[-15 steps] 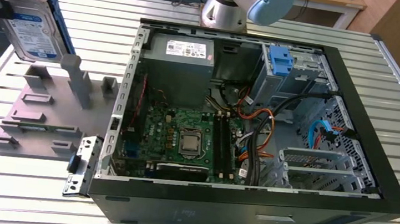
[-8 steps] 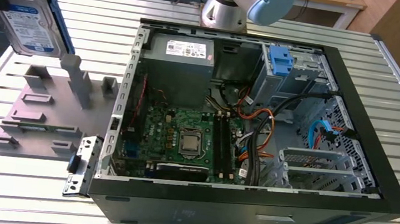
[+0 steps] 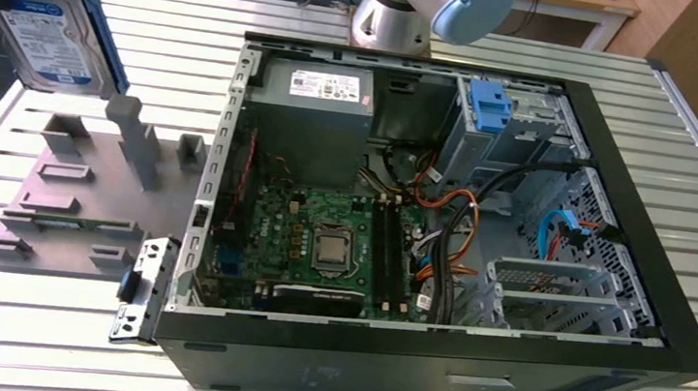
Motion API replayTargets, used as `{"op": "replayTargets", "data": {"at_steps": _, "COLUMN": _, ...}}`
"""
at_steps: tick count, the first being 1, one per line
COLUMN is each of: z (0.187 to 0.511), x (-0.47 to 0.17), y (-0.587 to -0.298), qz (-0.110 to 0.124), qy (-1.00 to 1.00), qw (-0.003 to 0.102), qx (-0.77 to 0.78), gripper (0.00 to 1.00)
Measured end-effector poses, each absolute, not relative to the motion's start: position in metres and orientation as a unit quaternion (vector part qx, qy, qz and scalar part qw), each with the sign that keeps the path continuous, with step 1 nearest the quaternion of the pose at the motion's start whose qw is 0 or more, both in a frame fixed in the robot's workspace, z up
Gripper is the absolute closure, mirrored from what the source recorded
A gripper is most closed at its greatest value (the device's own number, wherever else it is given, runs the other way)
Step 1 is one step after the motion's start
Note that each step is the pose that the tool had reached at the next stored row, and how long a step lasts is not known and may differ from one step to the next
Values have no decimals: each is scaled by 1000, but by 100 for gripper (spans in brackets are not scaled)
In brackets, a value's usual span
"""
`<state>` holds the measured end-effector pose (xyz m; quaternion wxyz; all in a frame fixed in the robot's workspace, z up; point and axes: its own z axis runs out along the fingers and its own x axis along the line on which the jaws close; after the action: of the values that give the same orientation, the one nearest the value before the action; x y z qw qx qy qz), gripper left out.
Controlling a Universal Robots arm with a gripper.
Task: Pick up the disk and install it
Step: 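Pick up the disk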
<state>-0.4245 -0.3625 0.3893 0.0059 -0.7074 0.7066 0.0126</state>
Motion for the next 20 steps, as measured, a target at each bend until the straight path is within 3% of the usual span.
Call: {"op": "replayTargets", "data": {"at_steps": 20, "z": 397, "x": -424, "y": -362, "qz": 13, "qy": 707, "qw": 6, "qx": -707, "gripper": 63}}
